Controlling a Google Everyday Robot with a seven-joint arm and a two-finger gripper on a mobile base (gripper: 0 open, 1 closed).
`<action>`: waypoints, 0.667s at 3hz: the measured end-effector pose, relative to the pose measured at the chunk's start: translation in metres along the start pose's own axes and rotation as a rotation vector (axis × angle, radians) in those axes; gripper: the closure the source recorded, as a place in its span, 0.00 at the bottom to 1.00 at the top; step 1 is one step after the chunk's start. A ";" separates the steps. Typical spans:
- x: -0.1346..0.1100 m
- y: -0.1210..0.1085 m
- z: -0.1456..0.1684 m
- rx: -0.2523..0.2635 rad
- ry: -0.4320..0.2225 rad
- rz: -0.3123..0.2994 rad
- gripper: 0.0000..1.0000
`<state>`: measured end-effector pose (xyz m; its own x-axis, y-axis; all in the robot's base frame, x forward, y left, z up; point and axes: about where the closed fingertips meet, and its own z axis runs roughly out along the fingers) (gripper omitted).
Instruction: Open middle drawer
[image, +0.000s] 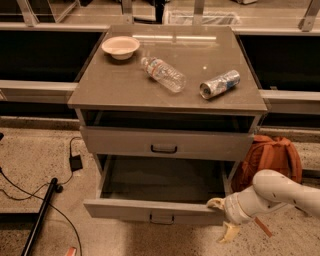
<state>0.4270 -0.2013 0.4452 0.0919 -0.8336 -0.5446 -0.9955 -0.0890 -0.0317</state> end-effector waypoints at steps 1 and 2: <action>-0.015 0.027 -0.015 -0.004 -0.020 0.030 0.25; -0.027 0.029 -0.024 0.021 -0.037 0.033 0.25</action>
Offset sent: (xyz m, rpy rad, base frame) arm -0.0319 0.0096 0.0529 0.0586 -0.0230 -0.0605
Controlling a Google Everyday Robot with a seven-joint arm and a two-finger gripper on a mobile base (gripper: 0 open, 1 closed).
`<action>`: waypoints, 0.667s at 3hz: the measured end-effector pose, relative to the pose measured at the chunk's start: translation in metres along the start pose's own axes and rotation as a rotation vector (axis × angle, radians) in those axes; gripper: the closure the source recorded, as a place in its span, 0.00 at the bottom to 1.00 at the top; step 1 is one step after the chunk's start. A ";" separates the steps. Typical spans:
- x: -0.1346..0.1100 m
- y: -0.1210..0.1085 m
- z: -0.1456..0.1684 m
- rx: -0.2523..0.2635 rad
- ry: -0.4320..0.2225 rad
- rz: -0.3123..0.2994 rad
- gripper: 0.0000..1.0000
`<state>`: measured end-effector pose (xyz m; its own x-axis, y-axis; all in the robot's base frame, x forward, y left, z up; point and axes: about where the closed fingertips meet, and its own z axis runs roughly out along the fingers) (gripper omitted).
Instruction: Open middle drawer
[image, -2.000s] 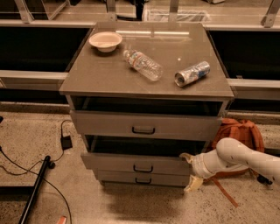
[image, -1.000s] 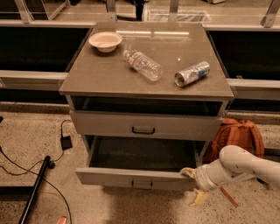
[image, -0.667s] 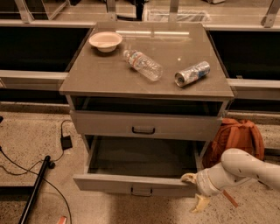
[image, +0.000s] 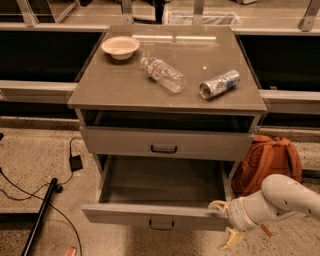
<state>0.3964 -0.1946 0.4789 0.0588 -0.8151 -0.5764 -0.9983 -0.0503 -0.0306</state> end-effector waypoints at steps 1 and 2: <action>-0.008 -0.033 0.002 0.052 -0.002 -0.011 0.30; -0.011 -0.078 0.012 0.091 0.001 -0.013 0.39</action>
Offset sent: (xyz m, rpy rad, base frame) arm 0.1375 0.0306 -0.0036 0.0006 -0.1310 -0.0706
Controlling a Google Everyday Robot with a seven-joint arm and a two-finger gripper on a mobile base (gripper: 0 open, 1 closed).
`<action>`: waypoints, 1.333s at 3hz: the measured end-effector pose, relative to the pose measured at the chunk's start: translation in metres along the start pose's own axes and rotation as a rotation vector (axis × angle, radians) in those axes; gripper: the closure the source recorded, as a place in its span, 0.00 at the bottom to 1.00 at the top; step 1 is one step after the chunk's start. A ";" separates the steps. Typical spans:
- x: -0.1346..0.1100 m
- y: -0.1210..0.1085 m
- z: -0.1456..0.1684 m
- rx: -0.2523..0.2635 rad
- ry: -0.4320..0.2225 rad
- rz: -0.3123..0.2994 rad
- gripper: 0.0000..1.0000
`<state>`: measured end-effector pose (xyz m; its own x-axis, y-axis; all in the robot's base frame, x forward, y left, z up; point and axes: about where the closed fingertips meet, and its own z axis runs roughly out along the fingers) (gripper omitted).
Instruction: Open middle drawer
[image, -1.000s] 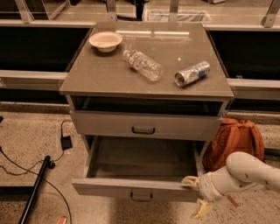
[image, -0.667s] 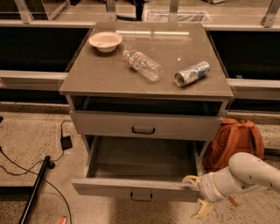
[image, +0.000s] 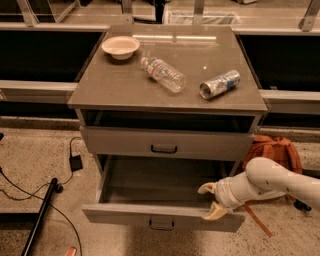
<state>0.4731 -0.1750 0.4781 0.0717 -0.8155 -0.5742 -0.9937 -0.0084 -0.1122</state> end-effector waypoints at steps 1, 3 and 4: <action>0.003 -0.047 0.026 0.012 -0.004 0.021 0.54; 0.034 -0.047 0.097 -0.091 0.000 0.073 0.98; 0.034 -0.015 0.112 -0.176 0.004 0.044 1.00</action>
Offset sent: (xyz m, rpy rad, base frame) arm 0.0946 0.0161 -0.0938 0.0345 0.1038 -0.0867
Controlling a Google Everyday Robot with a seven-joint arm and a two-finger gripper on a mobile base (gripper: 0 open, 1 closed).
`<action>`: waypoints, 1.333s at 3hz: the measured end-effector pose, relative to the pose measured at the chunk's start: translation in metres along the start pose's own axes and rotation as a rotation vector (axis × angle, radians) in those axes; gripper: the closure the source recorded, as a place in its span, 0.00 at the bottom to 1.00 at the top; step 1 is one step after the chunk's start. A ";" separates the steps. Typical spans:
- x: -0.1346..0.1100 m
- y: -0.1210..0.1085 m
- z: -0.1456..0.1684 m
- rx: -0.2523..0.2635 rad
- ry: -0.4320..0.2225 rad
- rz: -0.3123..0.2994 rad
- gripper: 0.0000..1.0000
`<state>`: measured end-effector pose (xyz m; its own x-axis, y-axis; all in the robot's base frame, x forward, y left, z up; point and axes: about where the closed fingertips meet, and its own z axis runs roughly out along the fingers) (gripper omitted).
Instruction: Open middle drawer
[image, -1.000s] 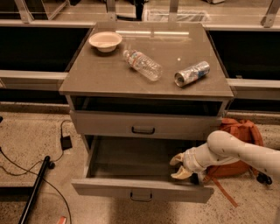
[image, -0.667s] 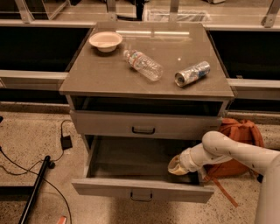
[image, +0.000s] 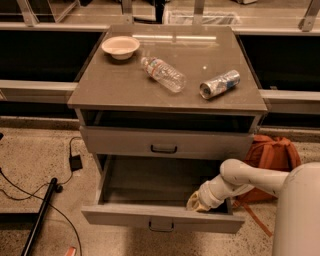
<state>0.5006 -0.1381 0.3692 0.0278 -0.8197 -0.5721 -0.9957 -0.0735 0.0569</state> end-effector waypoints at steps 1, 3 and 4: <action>-0.003 0.013 0.000 -0.033 -0.006 -0.016 1.00; -0.018 0.050 -0.037 -0.047 -0.119 -0.042 1.00; -0.036 0.053 -0.099 0.108 -0.260 -0.052 0.82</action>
Offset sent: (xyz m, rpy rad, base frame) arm -0.1117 -0.0069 0.0477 0.1048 0.1678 0.2025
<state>0.4552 -0.1683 0.4740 0.0690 -0.6421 -0.7635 -0.9976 -0.0391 -0.0572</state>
